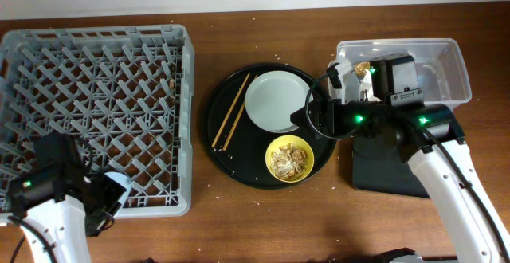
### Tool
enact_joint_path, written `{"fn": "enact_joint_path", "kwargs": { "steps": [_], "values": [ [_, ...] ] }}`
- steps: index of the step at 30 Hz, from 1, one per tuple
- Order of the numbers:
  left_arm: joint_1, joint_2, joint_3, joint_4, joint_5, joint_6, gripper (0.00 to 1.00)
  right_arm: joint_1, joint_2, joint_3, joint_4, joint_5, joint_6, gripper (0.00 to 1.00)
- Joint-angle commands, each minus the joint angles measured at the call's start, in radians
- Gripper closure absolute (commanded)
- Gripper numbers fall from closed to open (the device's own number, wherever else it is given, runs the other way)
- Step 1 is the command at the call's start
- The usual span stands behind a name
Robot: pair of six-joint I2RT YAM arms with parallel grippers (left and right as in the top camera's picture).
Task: Sort waste into correct bins and load items into the dishwasher rack
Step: 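Lower the blue cup into the rack's front row with the left gripper, then grasp the yellow bowl with the right gripper and carry it right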
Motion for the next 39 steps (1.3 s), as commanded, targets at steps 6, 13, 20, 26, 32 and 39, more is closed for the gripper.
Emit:
{"fn": "enact_joint_path", "kwargs": {
  "steps": [6,13,20,26,32,39],
  "values": [
    [0.159,0.079,-0.097,0.109,-0.018,-0.034,0.99,-0.006,-0.005,0.001,0.000,0.009,-0.014,0.17],
    [0.159,0.116,-0.112,0.244,-0.014,-0.034,1.00,-0.006,-0.005,0.001,0.001,0.032,-0.014,0.17],
    [0.159,0.116,-0.112,0.395,0.105,0.040,1.00,-0.006,-0.005,0.001,0.000,0.035,-0.014,0.17],
    [0.105,0.116,0.205,0.275,0.393,0.369,0.75,0.043,-0.002,0.002,0.004,0.177,-0.013,0.18],
    [-0.486,0.119,0.423,0.309,0.165,0.466,0.28,0.261,0.193,0.002,-0.048,0.320,0.077,0.28],
    [-0.533,0.123,0.423,0.307,0.165,0.466,0.01,0.459,0.564,0.002,0.111,0.495,0.428,0.54]
  ]
}}
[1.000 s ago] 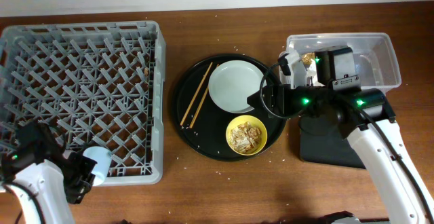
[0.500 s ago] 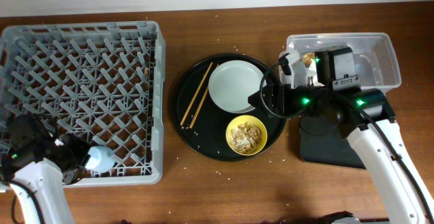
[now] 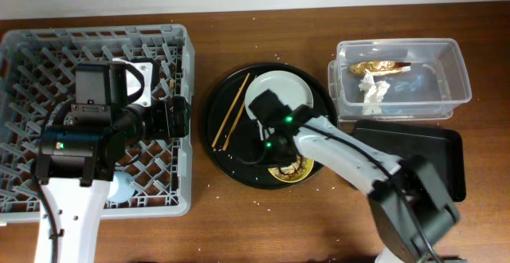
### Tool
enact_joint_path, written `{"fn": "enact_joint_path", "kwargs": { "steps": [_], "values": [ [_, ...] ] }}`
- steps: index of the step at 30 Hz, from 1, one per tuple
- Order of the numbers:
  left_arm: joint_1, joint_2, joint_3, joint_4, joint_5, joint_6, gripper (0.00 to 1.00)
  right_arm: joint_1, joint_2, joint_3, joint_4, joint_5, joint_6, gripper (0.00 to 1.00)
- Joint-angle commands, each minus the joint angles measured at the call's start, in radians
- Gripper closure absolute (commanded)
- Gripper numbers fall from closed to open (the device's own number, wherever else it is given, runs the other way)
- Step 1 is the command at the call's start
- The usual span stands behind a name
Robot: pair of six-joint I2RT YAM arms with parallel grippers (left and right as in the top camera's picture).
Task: Sort waste into correct bins and load items into the dishwasher rack
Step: 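Grasp the yellow bowl with the right gripper and carry it right, then tip the yellow bowl's scraps onto the black tray and return it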
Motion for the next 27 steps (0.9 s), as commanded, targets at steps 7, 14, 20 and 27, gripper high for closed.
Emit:
{"fn": "enact_joint_path", "kwargs": {
  "steps": [7,14,20,27],
  "values": [
    [-0.003,0.001,0.014,0.002,-0.011,0.019,0.01,-0.002,0.056,0.003,0.012,0.128,0.248,0.96],
    [-0.003,0.001,0.014,0.002,-0.011,0.019,0.01,-0.422,-0.388,0.003,-0.144,-0.188,-0.060,0.96],
    [-0.003,0.001,0.014,0.002,-0.011,0.019,0.01,-1.136,-0.342,-0.192,-0.340,-0.945,-0.853,0.96],
    [-0.003,0.001,0.014,0.002,-0.011,0.019,0.01,-1.215,-0.282,-0.394,-0.080,-1.270,-0.949,0.96]
  ]
}}
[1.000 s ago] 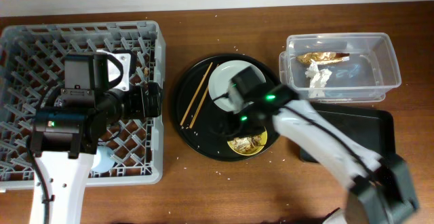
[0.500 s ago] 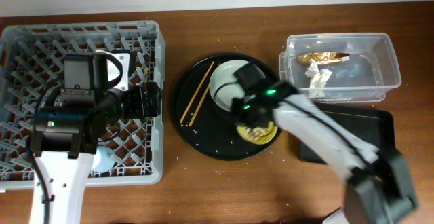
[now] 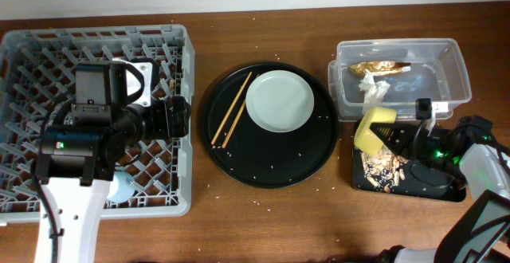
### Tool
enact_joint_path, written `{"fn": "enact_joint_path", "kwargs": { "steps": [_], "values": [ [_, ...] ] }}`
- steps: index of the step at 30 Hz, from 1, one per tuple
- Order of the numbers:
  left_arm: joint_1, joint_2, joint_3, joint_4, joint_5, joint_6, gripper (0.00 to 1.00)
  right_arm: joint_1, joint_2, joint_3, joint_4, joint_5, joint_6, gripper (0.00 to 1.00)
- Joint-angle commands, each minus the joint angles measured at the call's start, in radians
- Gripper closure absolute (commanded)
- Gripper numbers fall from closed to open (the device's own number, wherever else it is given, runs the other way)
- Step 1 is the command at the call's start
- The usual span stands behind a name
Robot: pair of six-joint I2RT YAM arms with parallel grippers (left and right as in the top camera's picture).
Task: Sort waste into correct bins and load items into the dishwasher rack
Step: 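Tip the yellow bowl's scraps onto the black tray and return it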
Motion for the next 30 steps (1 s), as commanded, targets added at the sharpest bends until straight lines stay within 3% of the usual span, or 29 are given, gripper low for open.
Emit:
{"fn": "enact_joint_path", "kwargs": {
  "steps": [1,4,5,6,9,10,12,13,15,16,17,18,19,20,21,23,25,27,30],
  "values": [
    [-0.003,0.000,0.014,0.002,-0.007,0.019,0.01,-0.006,0.005,-0.005,0.004,-0.065,-0.021,0.96],
    [-0.003,0.000,0.014,0.002,-0.007,0.019,0.01,-0.006,0.005,-0.005,0.013,-0.063,-0.021,0.96],
    [-0.003,0.000,0.014,0.002,-0.007,0.019,0.01,-0.008,0.005,-0.005,0.035,-0.031,0.005,0.96],
    [-0.003,0.000,0.014,0.002,-0.007,0.019,0.01,-0.022,0.005,-0.005,0.070,0.005,0.124,0.96],
    [-0.003,0.000,0.014,0.002,-0.007,0.019,0.01,-0.084,0.002,-0.005,0.051,-0.066,0.175,0.96],
    [-0.003,0.000,0.014,0.002,-0.007,0.019,0.01,-0.081,-0.004,-0.005,0.043,-0.006,0.126,0.96],
    [-0.003,0.000,0.014,0.002,-0.007,0.019,0.01,-0.081,-0.002,-0.005,0.026,0.127,0.221,0.96],
    [-0.003,0.000,0.014,0.002,-0.007,0.019,0.01,-0.072,-0.006,-0.005,-0.029,0.067,0.077,0.96],
    [-0.003,0.000,0.014,0.002,-0.007,0.019,0.01,-0.070,-0.005,-0.004,0.001,0.182,0.217,0.96],
    [-0.003,0.000,0.014,0.002,-0.007,0.019,0.01,-0.052,-0.011,-0.004,-0.064,0.067,0.105,0.96],
    [-0.003,0.000,0.014,0.002,-0.007,0.019,0.01,-0.033,-0.014,-0.002,-0.047,0.114,0.046,0.96],
    [-0.003,0.000,0.014,0.002,-0.007,0.019,0.01,-0.029,-0.013,-0.002,0.012,0.267,0.242,0.96],
    [-0.003,0.000,0.014,0.002,-0.007,0.019,0.01,-0.028,-0.018,-0.002,-0.019,0.187,0.225,0.96],
    [-0.003,0.000,0.014,0.002,-0.007,0.019,0.01,-0.011,-0.029,0.000,-0.075,0.090,0.002,0.96],
    [-0.003,0.000,0.014,0.002,-0.007,0.019,0.01,-0.009,-0.026,0.002,-0.007,0.337,0.287,0.96],
    [-0.003,0.000,0.014,0.002,-0.007,0.019,0.01,0.016,-0.042,0.024,-0.137,0.324,0.149,0.96],
    [-0.003,0.000,0.014,0.002,-0.007,0.019,0.01,0.131,-0.066,0.147,-0.289,0.533,0.117,0.96],
    [-0.003,0.000,0.014,0.002,-0.007,0.019,0.01,0.340,-0.072,0.283,-0.354,0.640,0.141,0.96],
    [-0.003,0.000,0.014,0.002,-0.007,0.019,0.01,0.652,-0.071,0.333,-0.241,0.912,0.383,0.96]
  ]
}}
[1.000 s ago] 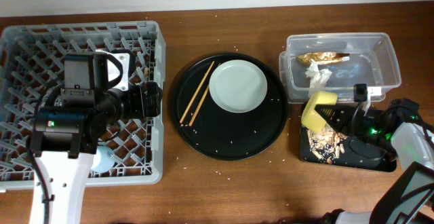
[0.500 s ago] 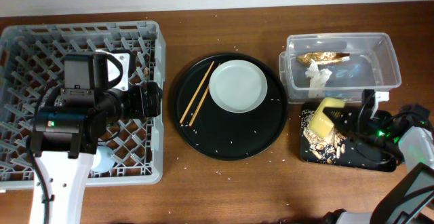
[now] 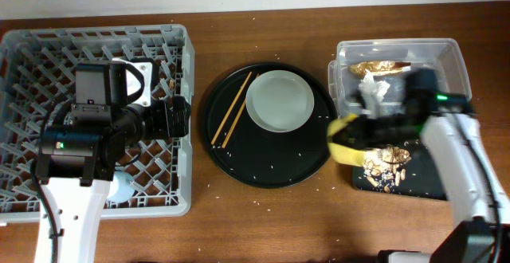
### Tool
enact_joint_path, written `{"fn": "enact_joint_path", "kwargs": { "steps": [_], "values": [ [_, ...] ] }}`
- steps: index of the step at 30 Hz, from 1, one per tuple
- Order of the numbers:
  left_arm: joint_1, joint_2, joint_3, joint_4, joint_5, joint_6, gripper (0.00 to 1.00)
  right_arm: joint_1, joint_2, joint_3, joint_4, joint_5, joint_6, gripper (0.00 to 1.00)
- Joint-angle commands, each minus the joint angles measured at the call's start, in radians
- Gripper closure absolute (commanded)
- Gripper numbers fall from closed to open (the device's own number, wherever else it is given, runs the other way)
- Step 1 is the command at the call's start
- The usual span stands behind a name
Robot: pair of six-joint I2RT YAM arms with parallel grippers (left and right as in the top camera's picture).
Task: Sort waste into correct bins and load items into the dishwasher rack
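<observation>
My right gripper point(image 3: 358, 132) is shut on the rim of a yellow bowl point(image 3: 343, 142). The bowl hangs tilted between the round black tray point(image 3: 239, 163) and the black waste bin point(image 3: 430, 185). Food scraps point(image 3: 386, 166) lie in that bin. On the tray sit a white plate point(image 3: 279, 101) and a pair of chopsticks point(image 3: 232, 111). The grey dishwasher rack point(image 3: 96, 44) fills the left, with a pale blue cup point(image 3: 123, 188) at its front edge. My left gripper point(image 3: 178, 118) hovers open over the rack's right side, holding nothing.
A clear plastic bin point(image 3: 454, 64) at the back right holds a gold wrapper point(image 3: 381, 66) and crumpled white paper point(image 3: 371, 94). Crumbs are scattered on the tray and the wooden table. The right arm reaches across the clear bin's front wall.
The yellow bowl has moved left, from over the black bin to the tray's right edge, still in my right gripper. The right arm now reaches in from above the clear bin. The left arm is unchanged.
First my left gripper held the blue cup at the rack's front corner and the yellow bowl sat full on the tray. Then the cup lay in the rack and my right gripper was at the bowl. Later the bowl tipped over the black bin, scraps inside; now it nears the tray.
</observation>
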Motion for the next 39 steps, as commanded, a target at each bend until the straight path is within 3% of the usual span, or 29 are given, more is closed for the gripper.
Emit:
{"fn": "enact_joint_path", "kwargs": {
  "steps": [1,4,9,11,14,22,23,28,30,33,35,39],
  "values": [
    [-0.003,0.000,0.014,0.002,-0.007,0.019,0.01,0.303,-0.008,0.018,0.104,0.379,0.254,0.96],
    [-0.003,0.000,0.014,0.002,-0.007,0.019,0.01,0.599,0.078,0.018,0.256,0.679,0.383,0.96],
    [-0.003,0.000,0.014,0.002,-0.007,0.019,0.01,0.722,0.242,0.019,0.385,0.591,0.410,0.94],
    [-0.003,0.000,0.014,0.002,-0.007,0.019,0.01,0.713,0.248,0.021,0.385,0.583,0.423,0.81],
    [-0.003,0.000,0.014,0.002,-0.007,0.019,0.01,0.713,0.243,0.069,0.343,0.581,0.423,0.50],
    [-0.003,0.000,0.014,0.002,-0.007,0.019,0.01,0.712,0.007,0.291,0.169,0.581,0.370,0.34],
    [-0.003,0.000,0.014,0.002,-0.007,0.019,0.01,0.712,-0.040,0.332,0.118,0.581,0.371,0.02],
    [-0.003,0.000,0.014,0.002,-0.007,0.019,0.01,0.675,-0.264,0.369,0.017,0.737,0.355,0.02],
    [-0.003,0.000,0.014,0.002,-0.007,0.019,0.01,0.649,-0.407,0.369,0.012,0.822,0.221,0.02],
    [-0.003,0.000,0.014,0.002,-0.007,0.019,0.01,0.646,-0.585,0.340,-0.024,1.001,0.162,0.01],
    [-0.003,0.000,0.014,0.002,-0.007,0.019,0.01,0.533,-0.743,0.176,0.070,1.025,0.158,0.02],
    [-0.003,0.000,0.014,0.002,-0.007,0.019,0.01,0.311,-1.003,-0.319,0.455,1.004,0.160,0.02]
  ]
}}
